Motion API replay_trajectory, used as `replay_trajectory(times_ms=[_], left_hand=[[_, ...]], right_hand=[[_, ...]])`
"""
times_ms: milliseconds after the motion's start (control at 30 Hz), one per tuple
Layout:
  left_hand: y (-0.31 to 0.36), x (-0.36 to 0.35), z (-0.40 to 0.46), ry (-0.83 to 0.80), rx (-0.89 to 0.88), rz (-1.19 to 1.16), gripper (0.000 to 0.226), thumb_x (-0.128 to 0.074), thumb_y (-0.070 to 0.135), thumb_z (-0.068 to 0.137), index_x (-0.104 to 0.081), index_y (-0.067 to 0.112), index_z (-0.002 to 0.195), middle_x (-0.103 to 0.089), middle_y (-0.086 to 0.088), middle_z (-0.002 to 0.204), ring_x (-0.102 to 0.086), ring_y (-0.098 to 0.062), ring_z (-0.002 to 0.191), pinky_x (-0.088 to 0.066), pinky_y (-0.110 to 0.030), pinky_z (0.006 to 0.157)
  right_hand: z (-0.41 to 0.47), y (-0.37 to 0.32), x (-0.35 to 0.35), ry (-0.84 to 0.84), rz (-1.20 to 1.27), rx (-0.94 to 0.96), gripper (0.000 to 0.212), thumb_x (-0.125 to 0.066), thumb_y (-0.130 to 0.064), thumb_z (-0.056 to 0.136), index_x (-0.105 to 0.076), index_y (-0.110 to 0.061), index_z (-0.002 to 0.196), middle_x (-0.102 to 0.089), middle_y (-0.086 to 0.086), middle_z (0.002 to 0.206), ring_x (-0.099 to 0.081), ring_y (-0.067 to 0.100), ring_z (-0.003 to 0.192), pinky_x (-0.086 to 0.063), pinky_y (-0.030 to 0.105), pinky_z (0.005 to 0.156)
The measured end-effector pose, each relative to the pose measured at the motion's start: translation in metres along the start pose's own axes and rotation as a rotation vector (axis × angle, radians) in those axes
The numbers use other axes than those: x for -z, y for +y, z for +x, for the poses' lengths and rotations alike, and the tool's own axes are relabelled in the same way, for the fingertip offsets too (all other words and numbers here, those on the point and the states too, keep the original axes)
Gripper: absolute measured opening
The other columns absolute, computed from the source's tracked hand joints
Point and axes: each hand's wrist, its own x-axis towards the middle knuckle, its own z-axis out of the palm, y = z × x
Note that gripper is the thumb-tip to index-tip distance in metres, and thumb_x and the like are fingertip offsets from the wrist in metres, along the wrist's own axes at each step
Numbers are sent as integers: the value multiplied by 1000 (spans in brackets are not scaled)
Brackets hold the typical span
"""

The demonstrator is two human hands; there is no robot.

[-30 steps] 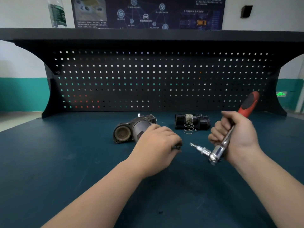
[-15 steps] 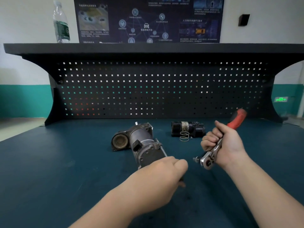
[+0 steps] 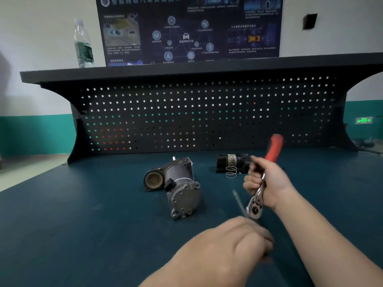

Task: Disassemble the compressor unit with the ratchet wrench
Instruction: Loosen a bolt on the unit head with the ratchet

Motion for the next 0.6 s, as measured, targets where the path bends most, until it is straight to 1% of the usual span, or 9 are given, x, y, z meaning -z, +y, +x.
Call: replay_trajectory(times_ms=[33, 67, 133, 233, 300, 367, 467, 533, 600], left_hand=[[2, 0, 4, 60, -72, -23, 18, -63, 7, 87, -59, 12, 104, -63, 6, 110, -57, 8, 95, -48, -28, 90], [4, 2, 9, 97, -160, -27, 20, -62, 3, 87, -54, 13, 102, -61, 5, 109, -56, -1, 101, -48, -27, 88], [-3, 7, 24, 40, -232, 10, 21, -53, -2, 85, -49, 13, 99, -60, -2, 106, -55, -15, 104, -49, -30, 85], [-36, 0, 63, 3, -115, 118, 19, -45, 8, 90, -57, 7, 105, -64, -8, 108, -57, -22, 103, -47, -33, 87], [-56, -12, 84, -9, -10, 99, 24, -47, 7, 93, -58, 6, 114, -64, -6, 113, -57, -18, 107, -45, -29, 92], [-70, -29, 102, -80, 44, 97, 28, -47, 0, 92, -57, 5, 117, -64, -6, 114, -58, -17, 108, -45, -30, 92], [-78, -58, 123, -218, 76, 166, 32, -43, -6, 85, -53, 5, 114, -64, -12, 111, -60, -28, 103, -48, -38, 84], [-81, -76, 129, -306, 94, 223, 31, -43, -6, 83, -50, 7, 109, -62, -15, 107, -57, -33, 98, -46, -36, 76], [-84, -88, 128, -364, 115, 235, 27, -46, -2, 85, -50, 9, 109, -62, -15, 107, -56, -34, 99, -43, -35, 74]], right_hand=[[0, -8, 3, 29, 73, 29, 45, -53, -22, 93, -43, -13, 51, -25, -6, 40, -23, 5, 28, -21, 12, 29], [1, -16, 8, 62, 149, 62, 44, -52, -22, 93, -42, -13, 51, -24, -6, 39, -23, 5, 28, -21, 11, 29], [3, -32, 20, 138, 285, 127, 41, -49, -21, 94, -38, -15, 55, -24, -7, 38, -22, 5, 28, -20, 11, 30], [7, -52, 45, 266, 387, 207, 36, -46, -21, 94, -34, -16, 59, -23, -7, 37, -23, 5, 29, -21, 12, 32], [11, -58, 60, 343, 415, 237, 35, -45, -21, 93, -34, -16, 61, -23, -8, 37, -23, 6, 30, -20, 12, 34], [16, -60, 70, 388, 453, 256, 34, -45, -20, 93, -34, -16, 61, -23, -7, 38, -23, 6, 30, -21, 12, 34], [19, -57, 74, 378, 502, 236, 34, -45, -19, 93, -34, -15, 61, -24, -7, 37, -24, 7, 28, -22, 11, 34], [20, -54, 72, 368, 517, 216, 34, -46, -19, 93, -35, -15, 61, -25, -6, 37, -24, 8, 27, -23, 10, 34], [21, -53, 71, 370, 498, 210, 33, -46, -19, 93, -35, -15, 62, -25, -6, 37, -24, 8, 27, -24, 10, 34]])
